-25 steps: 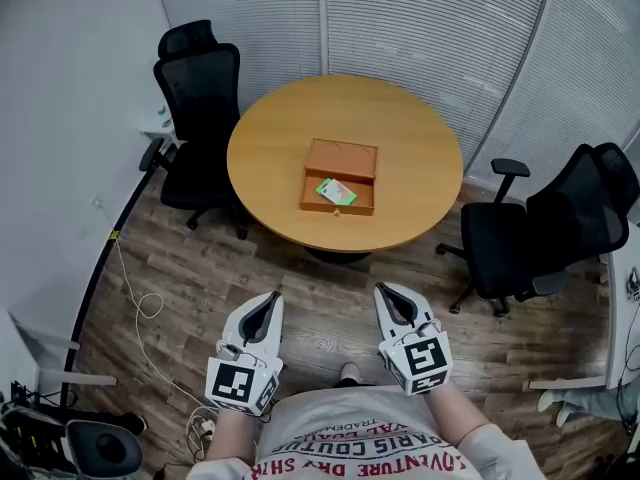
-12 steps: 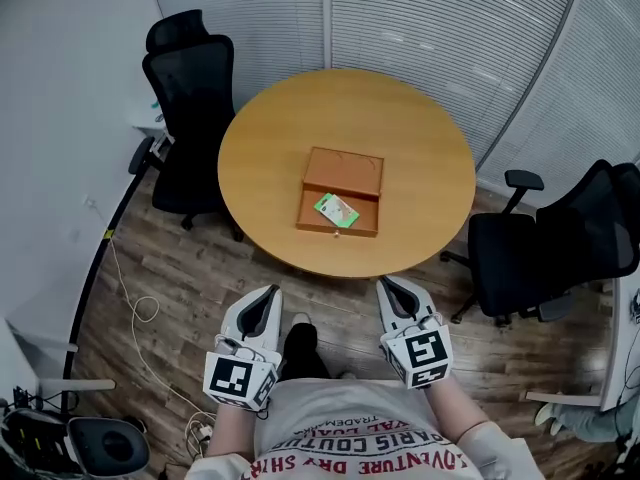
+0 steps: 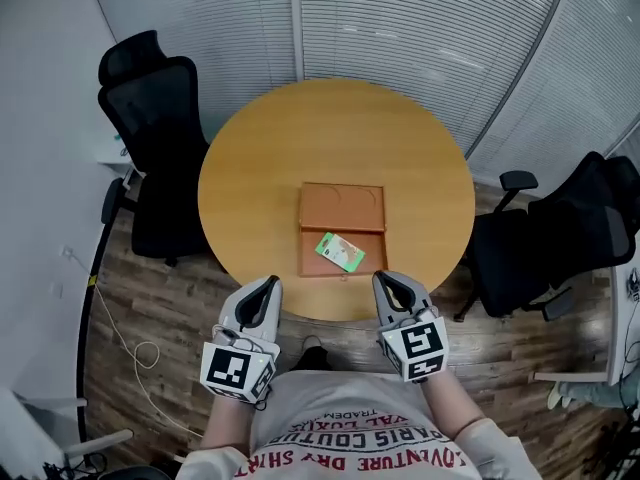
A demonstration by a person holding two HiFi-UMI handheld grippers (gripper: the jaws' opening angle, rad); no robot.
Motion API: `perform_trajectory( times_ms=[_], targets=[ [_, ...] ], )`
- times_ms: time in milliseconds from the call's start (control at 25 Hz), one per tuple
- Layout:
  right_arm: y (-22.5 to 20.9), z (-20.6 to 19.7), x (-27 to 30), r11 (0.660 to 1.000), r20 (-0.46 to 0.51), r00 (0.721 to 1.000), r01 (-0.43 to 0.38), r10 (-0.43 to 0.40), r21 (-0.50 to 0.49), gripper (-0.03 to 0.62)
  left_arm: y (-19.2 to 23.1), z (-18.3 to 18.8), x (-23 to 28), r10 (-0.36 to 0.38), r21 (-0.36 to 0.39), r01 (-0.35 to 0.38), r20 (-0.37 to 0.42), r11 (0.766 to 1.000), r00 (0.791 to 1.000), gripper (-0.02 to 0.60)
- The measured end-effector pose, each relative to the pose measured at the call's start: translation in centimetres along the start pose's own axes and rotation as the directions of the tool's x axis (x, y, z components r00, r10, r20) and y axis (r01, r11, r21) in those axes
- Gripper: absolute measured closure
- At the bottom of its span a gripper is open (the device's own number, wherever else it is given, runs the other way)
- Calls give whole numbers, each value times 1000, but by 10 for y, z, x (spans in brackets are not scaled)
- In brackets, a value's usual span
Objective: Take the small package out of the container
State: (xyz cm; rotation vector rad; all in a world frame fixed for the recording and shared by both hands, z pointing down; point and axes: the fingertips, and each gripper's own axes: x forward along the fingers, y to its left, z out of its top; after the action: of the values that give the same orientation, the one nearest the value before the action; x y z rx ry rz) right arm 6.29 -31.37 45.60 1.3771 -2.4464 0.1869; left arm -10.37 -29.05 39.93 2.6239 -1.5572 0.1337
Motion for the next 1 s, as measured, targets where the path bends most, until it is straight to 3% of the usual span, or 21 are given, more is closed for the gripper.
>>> perform_trajectory(
  times_ms=[280,600,680,800,1000],
  targets=[
    [11,-10,72,998,-157,986,-49,53,31,586,55,3,47,-85,-14,84,-18,996,996,571],
    [2,-42,131,997,-289,954,-80,74,-10,585,81,-18,79,-111,-66,108,-45,992,993,571],
    [1,-54,147,993,-323,941,-112,98,-26,532,84,-23,86,-110,-76,106,-49,991,993,571],
    [2,-83,172,979,-411,899,-192,150,-63,478,85,-26,97,-107,-67,104,-51,992,993,571],
    [-2,-149,202,953,-610,774,-287,169,-101,291,89,-31,104,-52,-51,49,-70,997,996,571]
  ],
)
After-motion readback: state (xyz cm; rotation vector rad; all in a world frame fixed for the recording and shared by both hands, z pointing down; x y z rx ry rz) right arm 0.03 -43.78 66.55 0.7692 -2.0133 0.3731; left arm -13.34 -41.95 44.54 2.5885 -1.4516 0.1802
